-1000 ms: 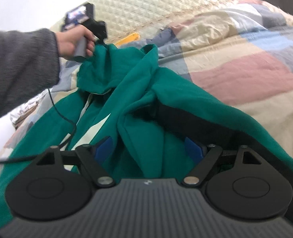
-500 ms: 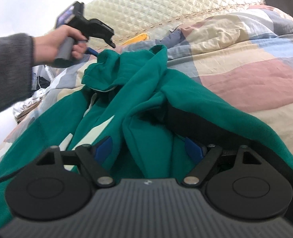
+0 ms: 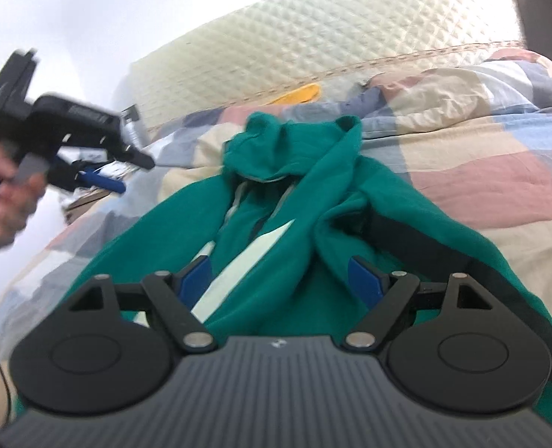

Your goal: Fold large clothes

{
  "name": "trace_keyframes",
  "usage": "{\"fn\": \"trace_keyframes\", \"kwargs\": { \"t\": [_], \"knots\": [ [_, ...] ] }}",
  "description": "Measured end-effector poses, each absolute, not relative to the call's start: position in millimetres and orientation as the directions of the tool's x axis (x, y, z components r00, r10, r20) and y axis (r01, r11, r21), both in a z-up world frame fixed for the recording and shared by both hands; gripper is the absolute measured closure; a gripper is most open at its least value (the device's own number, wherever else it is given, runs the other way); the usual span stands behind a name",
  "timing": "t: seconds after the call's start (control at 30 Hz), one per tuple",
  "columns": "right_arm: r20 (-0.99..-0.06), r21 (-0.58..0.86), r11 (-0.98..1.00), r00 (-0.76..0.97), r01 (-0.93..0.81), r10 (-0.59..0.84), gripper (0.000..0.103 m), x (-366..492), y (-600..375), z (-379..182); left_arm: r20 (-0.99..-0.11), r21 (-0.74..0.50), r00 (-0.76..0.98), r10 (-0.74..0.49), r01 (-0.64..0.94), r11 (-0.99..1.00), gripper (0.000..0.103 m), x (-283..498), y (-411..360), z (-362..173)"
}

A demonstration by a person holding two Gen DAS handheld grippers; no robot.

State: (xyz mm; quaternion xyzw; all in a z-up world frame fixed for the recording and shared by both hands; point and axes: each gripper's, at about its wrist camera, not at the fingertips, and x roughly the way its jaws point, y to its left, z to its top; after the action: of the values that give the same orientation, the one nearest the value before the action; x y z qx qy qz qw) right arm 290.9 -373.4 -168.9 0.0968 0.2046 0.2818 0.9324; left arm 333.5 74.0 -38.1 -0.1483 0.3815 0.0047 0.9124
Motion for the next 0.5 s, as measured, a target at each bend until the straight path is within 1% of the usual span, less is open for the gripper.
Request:
{"fn": "trace_keyframes", "kwargs": {
  "t": [0.1,0.17,0.27,0.3,0.37,0.43,0.5],
  "knots": [
    [-0.365,0.263,0.834,0.75,-0.485,0.551,0.021,273,-372,-162,-0.687,-0.292,0.717,-0.122,-0.118,0.949,0.037,277,74,-48],
    [-0.388,0.29,0.83,0.734,-0.477,0.557,0.021,263,-375,-158,-0.681,-0.32,0.722,-0.128,-0.136,0.938,0.037,242,75,-59],
    [-0.413,0.308,0.825,0.714,-0.474,0.565,0.021,246,-376,-155,-0.675,-0.387,0.718,-0.17,-0.148,0.91,0.037,203,77,-80],
    [-0.426,0.296,0.828,0.71,-0.476,0.561,0.021,241,-376,-155,-0.675,-0.387,0.717,-0.172,-0.145,0.911,0.037,195,77,-86],
    [-0.479,0.282,0.841,0.691,-0.462,0.541,0.021,236,-375,-158,-0.681,-0.357,0.719,-0.14,-0.158,0.921,0.037,177,75,-95],
    [-0.526,0.333,0.841,0.656,-0.427,0.542,0.021,239,-379,-166,-0.689,-0.365,0.712,-0.133,-0.183,0.913,0.037,167,78,-104],
    [-0.547,0.405,0.83,0.625,-0.384,0.556,0.021,247,-385,-173,-0.69,-0.38,0.711,-0.14,-0.191,0.905,0.036,161,82,-112]
  ]
}}
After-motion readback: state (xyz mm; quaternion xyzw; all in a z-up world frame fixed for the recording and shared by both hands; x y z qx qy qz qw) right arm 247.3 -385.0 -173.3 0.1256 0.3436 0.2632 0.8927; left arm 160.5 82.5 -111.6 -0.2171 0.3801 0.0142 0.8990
